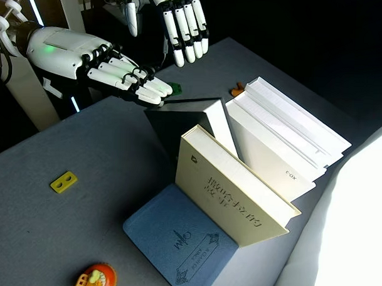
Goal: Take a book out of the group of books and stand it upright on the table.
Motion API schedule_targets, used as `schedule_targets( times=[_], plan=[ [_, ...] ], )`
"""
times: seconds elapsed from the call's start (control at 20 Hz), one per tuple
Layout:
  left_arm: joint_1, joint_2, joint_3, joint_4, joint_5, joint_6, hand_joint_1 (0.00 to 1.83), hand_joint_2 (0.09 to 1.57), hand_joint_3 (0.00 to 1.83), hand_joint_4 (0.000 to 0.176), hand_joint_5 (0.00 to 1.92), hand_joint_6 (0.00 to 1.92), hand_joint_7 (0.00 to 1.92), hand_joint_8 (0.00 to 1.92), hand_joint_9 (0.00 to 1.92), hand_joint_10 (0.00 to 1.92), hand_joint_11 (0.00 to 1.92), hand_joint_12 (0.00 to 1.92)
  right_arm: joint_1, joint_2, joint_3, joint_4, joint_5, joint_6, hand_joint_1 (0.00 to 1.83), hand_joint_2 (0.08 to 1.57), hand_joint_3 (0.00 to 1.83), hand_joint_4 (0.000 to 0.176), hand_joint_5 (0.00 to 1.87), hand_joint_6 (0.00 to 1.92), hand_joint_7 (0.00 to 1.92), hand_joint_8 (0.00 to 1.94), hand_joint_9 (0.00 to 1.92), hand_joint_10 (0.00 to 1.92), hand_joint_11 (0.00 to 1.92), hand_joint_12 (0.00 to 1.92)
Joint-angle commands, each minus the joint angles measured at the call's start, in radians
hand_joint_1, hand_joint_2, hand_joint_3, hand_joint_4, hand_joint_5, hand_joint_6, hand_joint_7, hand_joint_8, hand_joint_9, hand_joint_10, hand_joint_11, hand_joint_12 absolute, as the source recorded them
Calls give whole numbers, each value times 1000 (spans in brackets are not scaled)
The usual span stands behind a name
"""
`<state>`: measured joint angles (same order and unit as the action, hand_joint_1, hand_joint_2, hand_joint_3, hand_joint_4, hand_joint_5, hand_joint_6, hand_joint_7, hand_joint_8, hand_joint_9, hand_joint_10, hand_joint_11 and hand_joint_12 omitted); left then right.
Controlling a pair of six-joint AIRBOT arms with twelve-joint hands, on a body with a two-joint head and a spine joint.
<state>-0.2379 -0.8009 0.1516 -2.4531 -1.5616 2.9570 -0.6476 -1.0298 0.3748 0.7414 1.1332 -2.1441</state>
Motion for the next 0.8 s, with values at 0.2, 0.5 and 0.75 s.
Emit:
schedule_targets(
  times=[0.2,0.5,0.75],
  plan=[
    [-7,2,4,75,18,-4,0,1365,0,40,75,2,77,1,34,3,0,176,-46,6,-1,-63,35,-35,41,1227,0,0,696,97,132,19,0,0,0,0],
    [-7,2,5,77,18,-4,0,1382,5,41,92,8,100,6,58,4,0,383,-55,-4,30,-63,-18,-33,43,1248,4,0,685,79,140,12,4,2,0,0],
    [-7,2,4,77,18,-4,0,1380,0,48,116,4,123,1,112,7,0,395,-68,-20,78,-63,-53,-5,49,1227,0,0,705,76,145,7,9,3,0,0]
  ],
)
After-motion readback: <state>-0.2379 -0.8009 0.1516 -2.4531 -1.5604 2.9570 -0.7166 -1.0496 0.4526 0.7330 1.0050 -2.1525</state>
